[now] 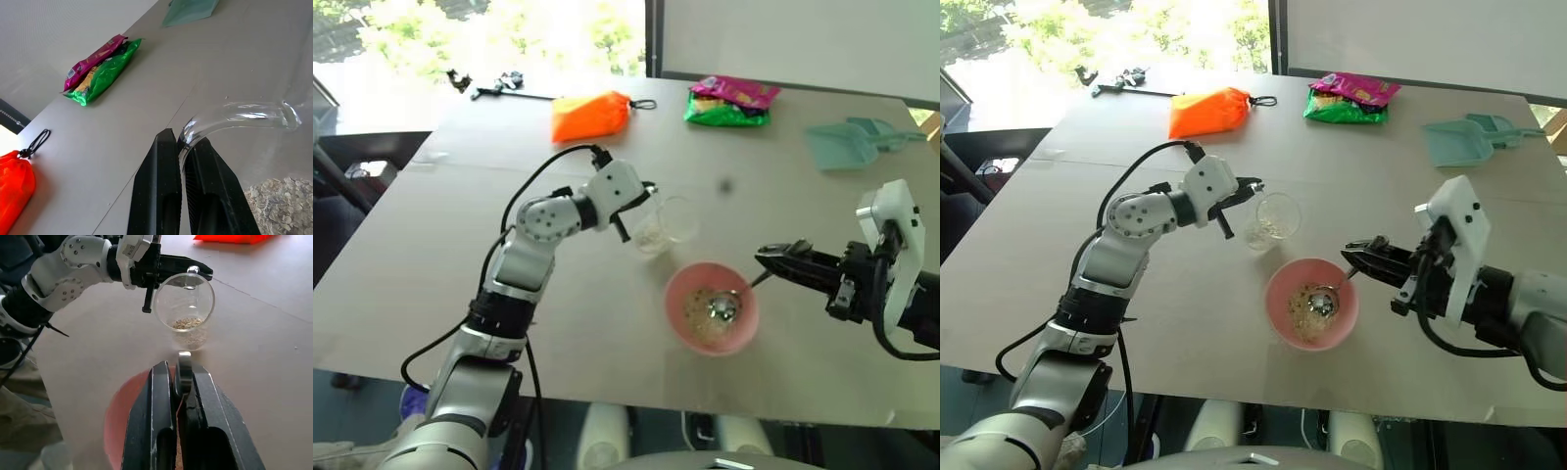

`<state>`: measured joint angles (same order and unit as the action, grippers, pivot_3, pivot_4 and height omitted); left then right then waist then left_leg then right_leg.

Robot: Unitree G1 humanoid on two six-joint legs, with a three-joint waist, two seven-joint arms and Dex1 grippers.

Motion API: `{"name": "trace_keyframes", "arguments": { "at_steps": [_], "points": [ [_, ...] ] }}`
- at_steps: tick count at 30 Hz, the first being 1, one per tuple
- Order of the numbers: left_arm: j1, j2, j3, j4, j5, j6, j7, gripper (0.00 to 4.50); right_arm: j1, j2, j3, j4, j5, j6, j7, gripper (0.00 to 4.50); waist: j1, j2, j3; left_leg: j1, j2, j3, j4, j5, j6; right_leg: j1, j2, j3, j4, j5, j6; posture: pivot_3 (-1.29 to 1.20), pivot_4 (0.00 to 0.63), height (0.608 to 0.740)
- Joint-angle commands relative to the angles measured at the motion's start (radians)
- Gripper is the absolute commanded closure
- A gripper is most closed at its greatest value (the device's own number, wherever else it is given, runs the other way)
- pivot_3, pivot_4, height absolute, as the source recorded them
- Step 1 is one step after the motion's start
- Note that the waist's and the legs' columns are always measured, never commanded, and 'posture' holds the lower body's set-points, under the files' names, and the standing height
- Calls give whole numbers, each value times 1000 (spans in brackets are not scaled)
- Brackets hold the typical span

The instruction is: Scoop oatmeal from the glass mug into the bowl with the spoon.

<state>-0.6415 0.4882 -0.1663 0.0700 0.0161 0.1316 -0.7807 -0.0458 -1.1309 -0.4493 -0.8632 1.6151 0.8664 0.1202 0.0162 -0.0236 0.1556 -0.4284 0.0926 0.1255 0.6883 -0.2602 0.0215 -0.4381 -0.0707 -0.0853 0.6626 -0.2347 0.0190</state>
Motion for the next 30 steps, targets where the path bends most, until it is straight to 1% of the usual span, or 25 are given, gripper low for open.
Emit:
{"name": "trace_keyframes", "arguments": {
  "at_steps": [1,4,5,6,9,10,11,13,14,16,18,21,25,27,30],
  "points": [
    [-22,8,29,-41,-9,-26,15,4476,-18,-5,-2,-59,-184,-54,80,4500,0,0,0,0,0,0,0,0,0,0,0,0,0,0,0,0,150,740],
    [-22,8,34,-42,-11,-32,19,4476,-6,1,14,-94,-324,-92,166,4500,0,0,0,0,0,0,0,0,0,0,0,0,0,0,0,0,150,740],
    [-23,9,36,-40,-12,-34,21,4476,-1,10,12,-93,-341,-101,180,4500,0,0,0,0,0,0,0,0,0,0,0,0,0,0,0,0,150,740],
    [-24,9,39,-39,-13,-34,24,4476,-4,31,1,-77,-313,-114,170,4500,0,0,0,0,0,-1,0,0,0,0,0,0,0,0,0,0,150,740],
    [-21,5,48,-39,-20,-26,37,4476,-31,100,-30,39,-47,-173,19,4500,0,-1,0,0,0,0,1,0,0,0,0,-1,0,0,0,0,150,740],
    [-16,4,53,-42,-26,-22,40,4476,-47,110,-31,83,43,-193,-33,4500,0,-1,0,0,0,0,1,0,0,1,0,0,0,0,0,0,150,740],
    [-13,3,56,-45,-31,-20,42,4476,-57,113,-32,109,99,-204,-66,4500,0,-1,0,1,0,0,1,0,0,1,0,0,0,0,0,0,150,740],
    [2,6,63,-57,-36,-21,44,4476,-125,124,1,169,250,-249,-153,4500,-1,-1,0,2,0,0,1,0,0,2,0,0,0,0,0,0,150,740],
    [9,8,65,-65,-37,-21,45,4476,-170,134,30,195,306,-268,-191,4500,-3,-1,0,2,0,0,1,0,0,2,0,0,0,0,0,0,150,740],
    [19,9,69,-79,-39,-18,47,4476,-246,151,76,230,344,-281,-238,4500,-4,0,0,3,0,0,1,0,0,2,0,1,1,0,0,0,150,740],
    [30,2,76,-106,-48,-2,57,4476,-323,183,144,261,320,-276,-266,4500,-3,-1,0,5,0,0,0,0,0,3,1,1,1,0,0,0,150,740],
    [46,-21,94,-155,-73,46,80,4476,-405,241,236,296,240,-251,-266,4500,-2,-1,0,6,0,1,0,0,0,5,0,1,1,0,0,0,150,740],
    [68,-48,109,-212,-97,123,120,4476,-458,297,296,337,162,-228,-244,4500,0,-1,0,5,0,1,0,0,0,5,0,1,0,0,0,0,150,740],
    [76,-72,121,-252,-115,169,148,4476,-481,321,325,356,95,-211,-224,4500,-1,0,0,5,0,1,0,0,0,5,0,1,0,0,0,0,150,740],
    [79,-84,126,-284,-124,205,171,4476,-514,351,364,370,-12,-191,-191,4500,-1,0,0,5,0,1,0,0,0,5,0,1,0,0,0,0,150,740]
  ]
}}
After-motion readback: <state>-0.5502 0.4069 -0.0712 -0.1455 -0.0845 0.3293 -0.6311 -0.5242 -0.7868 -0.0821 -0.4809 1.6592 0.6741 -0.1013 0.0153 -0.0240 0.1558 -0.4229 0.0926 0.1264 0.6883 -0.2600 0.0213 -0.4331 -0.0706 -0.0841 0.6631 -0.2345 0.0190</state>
